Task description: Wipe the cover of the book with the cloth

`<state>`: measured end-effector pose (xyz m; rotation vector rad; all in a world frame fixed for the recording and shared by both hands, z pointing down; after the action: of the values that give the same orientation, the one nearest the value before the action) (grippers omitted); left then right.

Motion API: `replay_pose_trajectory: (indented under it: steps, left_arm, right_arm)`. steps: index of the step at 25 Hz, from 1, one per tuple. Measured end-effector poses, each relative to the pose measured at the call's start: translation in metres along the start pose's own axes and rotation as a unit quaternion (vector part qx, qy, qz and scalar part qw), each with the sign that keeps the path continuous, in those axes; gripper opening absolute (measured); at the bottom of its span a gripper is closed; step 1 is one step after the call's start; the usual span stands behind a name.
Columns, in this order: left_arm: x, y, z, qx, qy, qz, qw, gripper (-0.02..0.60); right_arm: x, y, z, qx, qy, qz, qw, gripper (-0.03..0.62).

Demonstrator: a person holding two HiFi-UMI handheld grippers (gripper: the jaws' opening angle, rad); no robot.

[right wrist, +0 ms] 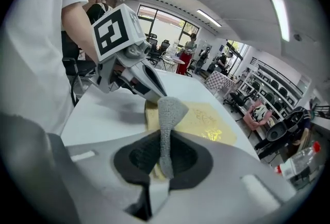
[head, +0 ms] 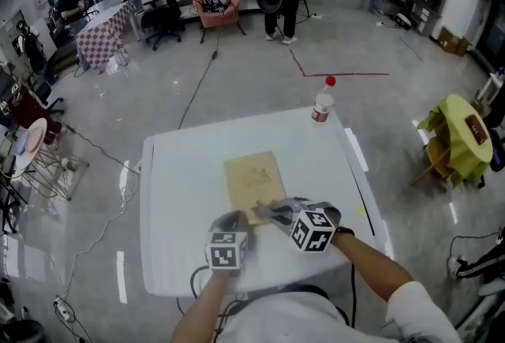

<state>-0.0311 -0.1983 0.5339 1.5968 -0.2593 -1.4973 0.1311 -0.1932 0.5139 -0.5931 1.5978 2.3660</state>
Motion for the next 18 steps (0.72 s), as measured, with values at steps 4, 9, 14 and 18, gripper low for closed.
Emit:
replay_pose_trajectory:
  steps: [4, 9, 14, 18]
  left_arm:
    - [0.0, -0.001, 0.001, 0.001, -0.002, 0.001, 1.0, 0.008]
    - [-0.003, -0.001, 0.002, -0.005, -0.003, -0.004, 1.0, 0.008]
    - [-0.005, 0.001, 0.005, -0.024, -0.017, -0.013, 0.9995, 0.008]
    - [-0.003, -0.005, 0.004, -0.033, -0.021, -0.017, 0.9991, 0.008]
  right_arm:
    - [0.002, -0.004, 0.008, 0.028, -0.01, 0.001, 1.0, 0.028]
    - [0.013, -0.01, 0.001, 0.026, -0.02, -0.014, 0.999, 0.028]
    - [0.041, -0.005, -0.05, -0.042, -0.01, -0.036, 0.998, 0.028]
    - [0.064, 0.01, -0.078, -0.056, -0.029, -0.035, 0.997, 0.028]
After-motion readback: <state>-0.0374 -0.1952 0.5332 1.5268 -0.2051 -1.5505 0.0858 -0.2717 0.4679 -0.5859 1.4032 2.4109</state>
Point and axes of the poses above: the fingertips, and each gripper's own axes: y forward along the fingers, z to its left, x out of its top, the point moved 9 cm from there along -y, backward along the fingers, and after that the axes turned 12 degrees about z, right-handed, at the moved point
